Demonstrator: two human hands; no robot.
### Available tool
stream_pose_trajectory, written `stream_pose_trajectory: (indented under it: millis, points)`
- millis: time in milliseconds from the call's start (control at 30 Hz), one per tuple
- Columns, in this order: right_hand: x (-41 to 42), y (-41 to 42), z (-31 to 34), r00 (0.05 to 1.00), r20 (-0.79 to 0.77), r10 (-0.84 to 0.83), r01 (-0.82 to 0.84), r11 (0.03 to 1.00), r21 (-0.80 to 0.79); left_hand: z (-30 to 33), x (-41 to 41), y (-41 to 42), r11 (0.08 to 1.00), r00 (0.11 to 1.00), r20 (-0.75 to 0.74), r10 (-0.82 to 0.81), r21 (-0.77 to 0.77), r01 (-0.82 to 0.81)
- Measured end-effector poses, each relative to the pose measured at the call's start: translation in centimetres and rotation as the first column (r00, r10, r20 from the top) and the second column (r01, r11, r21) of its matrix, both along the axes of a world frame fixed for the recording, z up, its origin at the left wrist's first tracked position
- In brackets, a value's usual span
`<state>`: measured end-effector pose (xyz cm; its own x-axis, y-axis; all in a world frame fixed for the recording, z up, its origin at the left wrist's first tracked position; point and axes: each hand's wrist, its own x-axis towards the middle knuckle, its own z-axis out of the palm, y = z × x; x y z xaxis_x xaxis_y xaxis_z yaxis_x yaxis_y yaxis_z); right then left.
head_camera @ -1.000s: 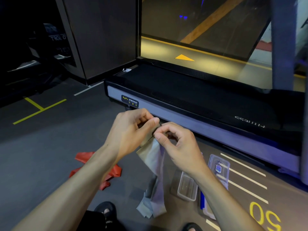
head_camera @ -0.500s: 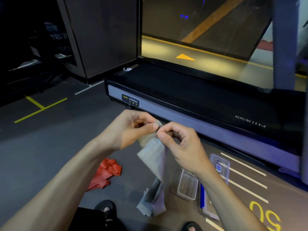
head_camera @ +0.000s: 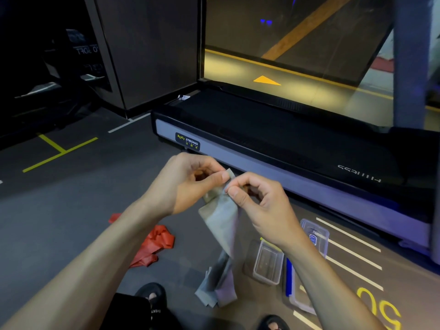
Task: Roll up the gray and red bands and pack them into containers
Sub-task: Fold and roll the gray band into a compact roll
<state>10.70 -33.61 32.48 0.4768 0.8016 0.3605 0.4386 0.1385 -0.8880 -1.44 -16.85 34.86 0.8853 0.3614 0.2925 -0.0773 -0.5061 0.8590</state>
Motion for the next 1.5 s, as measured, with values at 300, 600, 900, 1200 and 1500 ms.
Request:
stream_pose_trajectory:
  millis: [300, 600, 900, 1200, 1500]
  points:
    - [0.4, -0.1, 0.7, 0.984, -0.151, 0.09, -0.065, 0.984, 0.163, 0.5, -0.3, 0.1, 0.934, 0.98, -0.076, -0.186, -0.324, 0.152]
    - [-1.2, 1.0, 0.1, 0.971, -0.206, -0.122, 0.173, 0.951, 0.255, 0.3, -0.1, -0.3, 0.928, 0.978, 0.008, -0.208, -0.315, 0.2]
    - [-1.6, 1.0, -0.2, 0.944, -0.153, -0.291, 0.323, 0.908, 0.267, 0.2, 0.4, -0.9, 0.953, 0.987, 0.071, -0.141, -0.26, 0.155]
    - [-1.5, 0.8, 0.2, 0.948, -0.224, -0.225, 0.274, 0.937, 0.219, 0.2, 0.2, -0.9, 0.962, 0.981, 0.091, -0.17, -0.199, 0.185]
    - [-1.4, 0.7, 0.4, 0.957, -0.212, -0.2, 0.246, 0.944, 0.22, 0.2, 0.3, -1.0, 0.965, 0.981, 0.102, -0.164, -0.191, 0.181]
